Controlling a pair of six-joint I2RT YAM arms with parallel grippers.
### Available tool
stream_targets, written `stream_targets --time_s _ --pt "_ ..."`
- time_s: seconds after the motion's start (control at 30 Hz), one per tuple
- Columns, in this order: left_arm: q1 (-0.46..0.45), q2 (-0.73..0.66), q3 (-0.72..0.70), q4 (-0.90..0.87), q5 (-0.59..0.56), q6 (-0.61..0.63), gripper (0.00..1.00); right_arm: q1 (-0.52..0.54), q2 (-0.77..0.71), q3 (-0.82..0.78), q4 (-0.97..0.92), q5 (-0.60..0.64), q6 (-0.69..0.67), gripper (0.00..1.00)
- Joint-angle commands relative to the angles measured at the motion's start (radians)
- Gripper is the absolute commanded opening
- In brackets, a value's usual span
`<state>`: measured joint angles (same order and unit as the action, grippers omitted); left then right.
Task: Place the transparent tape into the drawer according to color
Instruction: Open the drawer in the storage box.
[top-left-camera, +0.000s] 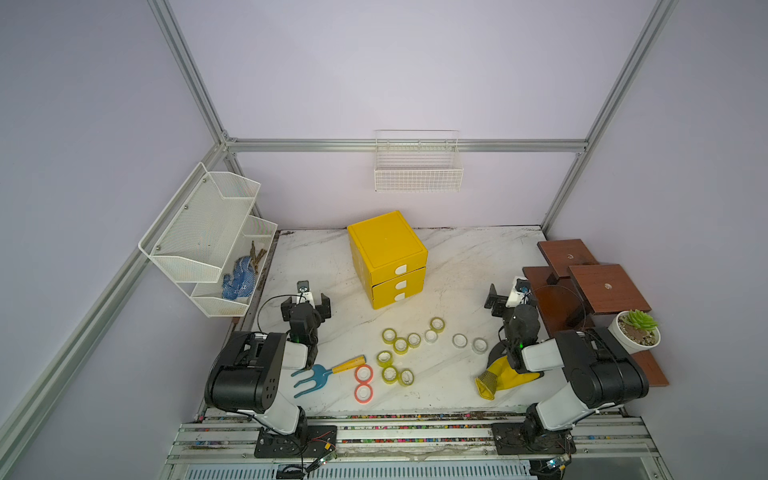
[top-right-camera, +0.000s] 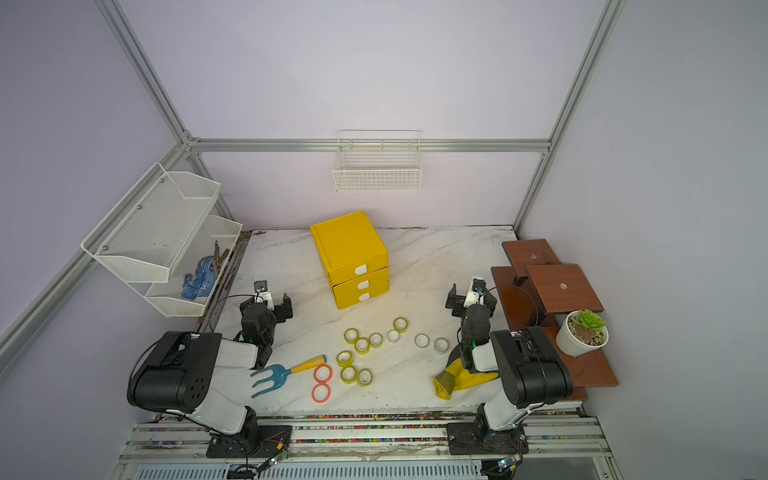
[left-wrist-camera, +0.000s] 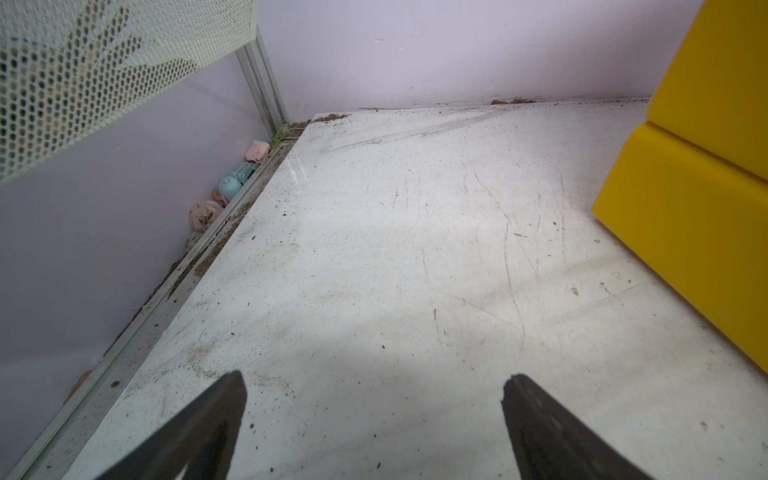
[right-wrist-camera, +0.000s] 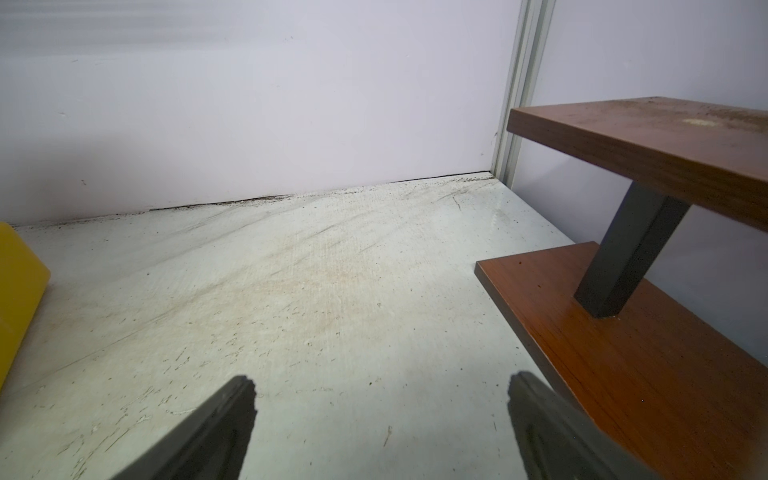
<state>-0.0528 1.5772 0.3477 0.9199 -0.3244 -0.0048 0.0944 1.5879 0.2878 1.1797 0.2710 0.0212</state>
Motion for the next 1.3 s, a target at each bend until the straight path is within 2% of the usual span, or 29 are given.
stream_targets --time_s 0.0,0.33,0.43,0.53,0.63,0.77,0.9,0.97,1.07,1.13,1.17,1.2,1.23,1.27 --pt "0.007 -0.011 0.022 0.037 0.008 0.002 1.00 -0.006 -0.012 0.009 -0.015 -0.012 0.013 1.00" --pt "0.013 -0.014 0.024 0.030 0.013 -0.003 1.00 -0.010 -0.016 0.003 -0.007 -0.027 0.012 1.00" --pt "0.011 -0.027 0.028 0.030 -0.022 -0.003 1.00 -0.007 -0.073 0.011 -0.054 -0.028 0.003 1.00" --pt "0.012 -0.090 0.123 -0.187 -0.066 -0.031 1.00 -0.005 -0.148 0.068 -0.233 -0.012 0.019 1.00" --pt "0.011 -0.118 0.221 -0.381 -0.055 -0.029 1.00 -0.005 -0.209 0.145 -0.447 -0.041 0.027 1.00" --pt "0.011 -0.156 0.294 -0.491 -0.044 -0.041 1.00 -0.004 -0.242 0.182 -0.554 -0.056 0.068 1.00" --pt "0.011 -0.261 0.310 -0.473 -0.023 -0.075 1.00 0.004 -0.272 0.180 -0.558 -0.018 0.092 1.00" --pt "0.011 -0.278 0.334 -0.465 0.001 -0.121 1.00 0.004 -0.271 0.189 -0.551 0.015 0.137 1.00" --pt "0.011 -0.306 0.396 -0.555 0.041 -0.229 1.00 0.002 -0.261 0.203 -0.571 0.196 0.404 1.00" --pt "0.011 -0.327 0.407 -0.609 -0.008 -0.362 1.00 -0.002 -0.292 0.224 -0.748 0.290 0.667 1.00" --pt "0.011 -0.336 0.414 -0.666 -0.074 -0.462 1.00 -0.015 -0.295 0.224 -0.751 0.264 0.699 1.00" --pt "0.011 -0.348 0.423 -0.736 -0.148 -0.578 1.00 -0.029 -0.293 0.216 -0.711 0.169 0.656 1.00" --pt "0.013 -0.356 0.425 -0.760 -0.174 -0.622 1.00 -0.031 -0.288 0.215 -0.686 0.114 0.626 1.00" --pt "0.014 -0.361 0.415 -0.738 -0.157 -0.613 1.00 -0.031 -0.285 0.217 -0.674 0.080 0.623 1.00"
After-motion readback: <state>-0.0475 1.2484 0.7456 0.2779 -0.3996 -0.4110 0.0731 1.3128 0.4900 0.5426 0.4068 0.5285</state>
